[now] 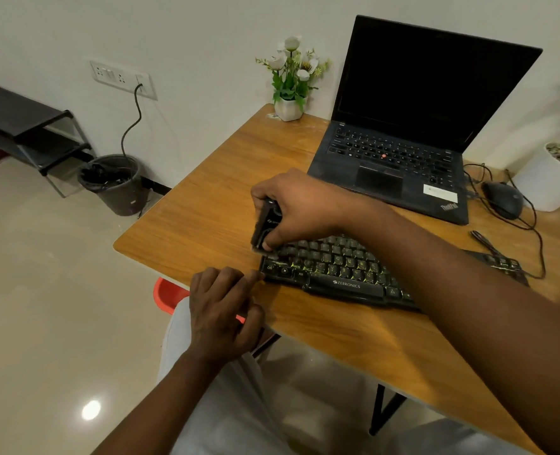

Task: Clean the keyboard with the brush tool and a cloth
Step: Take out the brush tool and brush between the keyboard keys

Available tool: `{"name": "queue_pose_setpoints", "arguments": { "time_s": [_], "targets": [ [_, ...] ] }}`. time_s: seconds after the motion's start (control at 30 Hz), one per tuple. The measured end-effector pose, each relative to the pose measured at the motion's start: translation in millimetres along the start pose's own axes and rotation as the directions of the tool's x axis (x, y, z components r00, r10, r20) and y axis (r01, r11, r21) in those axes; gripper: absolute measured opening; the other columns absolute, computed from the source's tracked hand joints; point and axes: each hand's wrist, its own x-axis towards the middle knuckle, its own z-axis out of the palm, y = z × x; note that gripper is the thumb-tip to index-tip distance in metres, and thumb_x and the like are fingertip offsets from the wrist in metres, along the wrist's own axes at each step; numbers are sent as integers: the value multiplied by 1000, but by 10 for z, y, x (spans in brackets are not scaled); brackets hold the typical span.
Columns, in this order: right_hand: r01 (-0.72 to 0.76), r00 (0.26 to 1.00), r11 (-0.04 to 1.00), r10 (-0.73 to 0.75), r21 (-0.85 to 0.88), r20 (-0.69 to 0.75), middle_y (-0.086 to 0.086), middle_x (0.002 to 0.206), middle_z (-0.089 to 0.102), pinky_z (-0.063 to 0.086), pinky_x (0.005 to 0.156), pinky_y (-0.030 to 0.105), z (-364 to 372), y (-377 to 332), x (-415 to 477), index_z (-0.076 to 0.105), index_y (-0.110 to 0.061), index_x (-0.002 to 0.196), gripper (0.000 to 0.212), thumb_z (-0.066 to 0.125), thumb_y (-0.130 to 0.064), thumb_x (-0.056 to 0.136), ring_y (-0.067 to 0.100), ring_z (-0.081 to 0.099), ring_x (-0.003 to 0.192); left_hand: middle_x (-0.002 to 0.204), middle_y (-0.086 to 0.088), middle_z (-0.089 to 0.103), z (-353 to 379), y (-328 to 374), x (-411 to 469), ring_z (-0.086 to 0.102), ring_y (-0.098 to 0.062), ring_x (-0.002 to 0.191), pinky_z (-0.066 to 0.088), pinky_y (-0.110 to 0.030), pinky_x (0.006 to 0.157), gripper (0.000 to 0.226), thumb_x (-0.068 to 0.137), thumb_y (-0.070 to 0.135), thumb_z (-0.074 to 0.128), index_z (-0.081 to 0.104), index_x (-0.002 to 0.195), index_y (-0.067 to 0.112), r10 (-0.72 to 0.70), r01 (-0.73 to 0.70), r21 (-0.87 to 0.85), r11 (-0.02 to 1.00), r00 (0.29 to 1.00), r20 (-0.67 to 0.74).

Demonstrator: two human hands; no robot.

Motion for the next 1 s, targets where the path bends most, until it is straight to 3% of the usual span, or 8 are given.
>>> {"name": "queue_pose_setpoints", "arguments": {
  "time_s": [0.13, 0.47, 0.83, 1.0],
  "targets": [
    [13, 1000, 999, -13, -44, 9, -4, 93, 67, 56, 72, 46, -11, 26, -3, 62, -17, 96, 41, 94, -31, 74, 15, 62, 84, 86, -10, 66, 1, -1, -5, 56, -30, 79, 37, -47, 71, 38, 85, 25, 57, 80, 105, 2, -11, 11, -2, 1000, 1000, 8],
    [-155, 960, 979, 181, -133, 215, -4, 85, 70, 56, 64, 39, -323, 477, -518, 64, -20, 89, 38, 97, -29, 73, 15, 67, 77, 89, -10, 68, 7, -12, -9, 57, -31, 80, 38, -46, 74, 36, 85, 23, 58, 78, 108, 4, 4, -4, -8, 1000, 1000, -7],
    [-62, 998, 997, 62, 41, -9, -2, 97, 72, 59, 77, 50, -72, 200, -76, 65, -18, 97, 41, 96, -31, 74, 16, 68, 88, 87, -10, 66, -6, 14, 8, 55, -29, 79, 38, -47, 71, 37, 85, 23, 57, 80, 106, 2, 1, -1, -4, 1000, 1000, -6],
    [-67, 997, 998, 67, -2, 33, -4, 93, 70, 59, 73, 47, -112, 261, -135, 65, -18, 95, 40, 96, -31, 73, 15, 66, 84, 87, -10, 67, -16, 26, 14, 56, -29, 79, 38, -47, 71, 38, 86, 24, 56, 80, 105, 2, 2, -2, 3, 1000, 1000, -3]
  ]
}}
